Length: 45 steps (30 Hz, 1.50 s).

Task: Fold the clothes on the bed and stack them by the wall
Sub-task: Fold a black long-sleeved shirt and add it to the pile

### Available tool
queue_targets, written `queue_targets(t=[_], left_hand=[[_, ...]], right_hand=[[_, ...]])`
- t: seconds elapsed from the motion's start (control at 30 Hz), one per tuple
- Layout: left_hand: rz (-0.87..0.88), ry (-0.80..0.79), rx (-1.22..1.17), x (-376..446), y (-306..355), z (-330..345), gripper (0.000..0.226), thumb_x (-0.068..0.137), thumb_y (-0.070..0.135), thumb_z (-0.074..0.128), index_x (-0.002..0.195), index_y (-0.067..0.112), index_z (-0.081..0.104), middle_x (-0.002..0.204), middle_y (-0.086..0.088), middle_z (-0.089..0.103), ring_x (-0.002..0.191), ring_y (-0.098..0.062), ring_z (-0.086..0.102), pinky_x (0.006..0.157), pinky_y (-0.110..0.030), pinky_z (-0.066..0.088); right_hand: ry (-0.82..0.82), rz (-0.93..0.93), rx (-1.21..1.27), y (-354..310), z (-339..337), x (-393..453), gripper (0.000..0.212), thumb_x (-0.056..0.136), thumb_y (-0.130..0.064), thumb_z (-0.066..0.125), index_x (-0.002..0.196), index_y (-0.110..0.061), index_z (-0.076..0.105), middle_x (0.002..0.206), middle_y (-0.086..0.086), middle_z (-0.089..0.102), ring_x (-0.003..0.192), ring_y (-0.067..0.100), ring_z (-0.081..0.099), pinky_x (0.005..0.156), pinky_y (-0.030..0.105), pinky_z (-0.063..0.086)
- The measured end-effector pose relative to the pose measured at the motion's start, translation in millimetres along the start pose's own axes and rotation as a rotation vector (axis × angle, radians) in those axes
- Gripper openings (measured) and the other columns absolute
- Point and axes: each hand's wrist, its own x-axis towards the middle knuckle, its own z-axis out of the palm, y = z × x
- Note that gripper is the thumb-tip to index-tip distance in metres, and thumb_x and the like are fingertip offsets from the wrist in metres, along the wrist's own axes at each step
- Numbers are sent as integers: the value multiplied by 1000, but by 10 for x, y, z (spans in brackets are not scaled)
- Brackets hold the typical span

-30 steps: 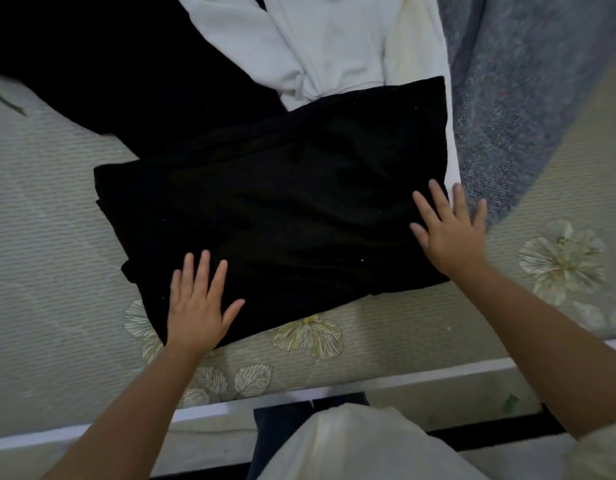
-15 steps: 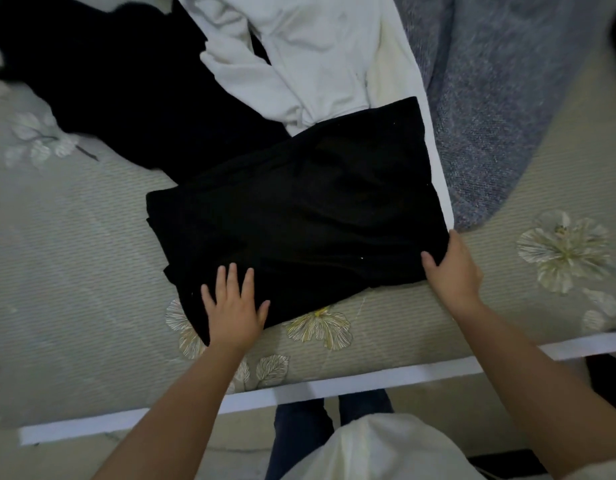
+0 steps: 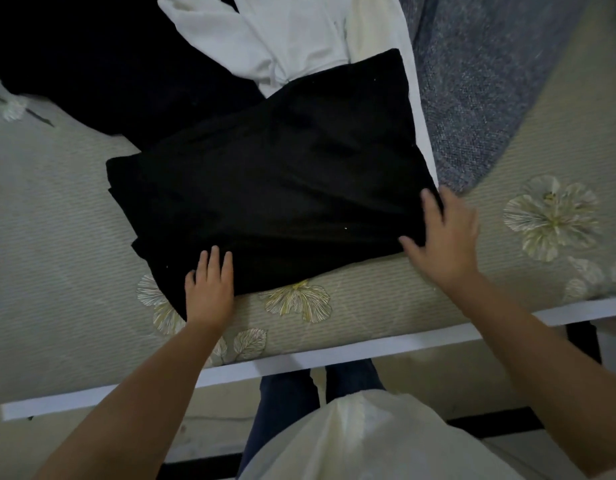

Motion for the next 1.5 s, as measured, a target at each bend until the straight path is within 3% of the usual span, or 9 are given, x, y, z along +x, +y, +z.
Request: queue_targets(t=[0.1, 0.3, 0.57, 0.73, 0.9, 1.1, 1.2, 1.33, 1.5], left_hand=[[46, 20, -35, 57, -97, -35, 61, 92, 3, 39, 146, 11, 13, 155, -10, 9, 143, -24, 9, 108, -35, 27], [7, -54, 140, -74, -384, -79, 69, 91, 16, 47, 147, 11, 6, 155, -12, -4, 142, -29, -8, 114, -42, 6], [286, -314, 201, -201, -256, -431, 31, 90, 19, 43, 117, 12, 57, 128, -10, 53, 120, -25, 47, 95, -31, 37], [593, -920, -243, -454, 456, -680, 53, 90, 39, 53, 135, 14, 42, 132, 0, 50, 120, -16, 48, 91, -17, 35], [654, -378, -300, -167, 826, -692, 38, 94, 21, 49, 130, 8, 49, 128, -11, 55, 115, -24, 51, 93, -24, 33], [986, 298, -6, 215, 865, -762, 44, 50, -9, 80, 92, -4, 70, 79, -19, 67, 68, -33, 65, 57, -35, 54], [1219, 506, 149, 378, 967, -733, 37, 66, 1, 68, 103, 7, 70, 101, -11, 70, 89, -29, 68, 77, -39, 54], [1127, 466, 630, 728, 1073, -780, 58, 92, 18, 41, 146, 18, 19, 154, -5, 16, 141, -26, 15, 114, -42, 13], [1063, 163, 824, 1166, 1073, -944, 69, 94, 16, 40, 147, 21, -4, 156, -2, -8, 143, -26, -6, 115, -43, 3]], right_hand=[[-57, -458, -277, -385, 175, -193, 87, 45, -28, 88, 125, -14, 57, 134, 17, 51, 122, 38, 49, 91, 69, 31], [-283, -506, -479, -1033, 625, -13, 59, 94, -10, 35, 147, -14, 10, 155, 7, -13, 143, 26, -10, 103, 62, -12], [-131, -715, -716, -333, 214, -100, 42, 81, -10, 35, 105, -10, 69, 129, 8, 58, 121, 25, 53, 94, 67, 30], [-152, -806, -736, 630, -255, -74, 24, 75, 1, 54, 90, 0, 73, 110, 13, 68, 102, 39, 63, 77, 76, 32], [-507, -203, -900, 1059, -498, 224, 44, 99, -23, 29, 142, -28, 29, 156, -6, 5, 144, 28, -6, 108, 63, -4], [-72, 71, -219, 296, 78, -322, 40, 88, -14, 46, 124, 0, 52, 147, 20, 30, 141, 36, 15, 110, 60, 3], [26, 180, 35, -250, 495, -865, 58, 79, -27, 66, 128, 0, 50, 141, 25, 39, 133, 42, 32, 105, 63, 21], [-301, 394, 219, -993, 1071, -1293, 90, 83, -52, 54, 147, -9, 8, 154, 19, -2, 143, 34, -2, 111, 56, 2], [-319, 634, 261, -1322, 1431, -1210, 80, 92, -35, 44, 145, -6, -7, 153, 17, -16, 141, 33, -14, 112, 56, 0]])
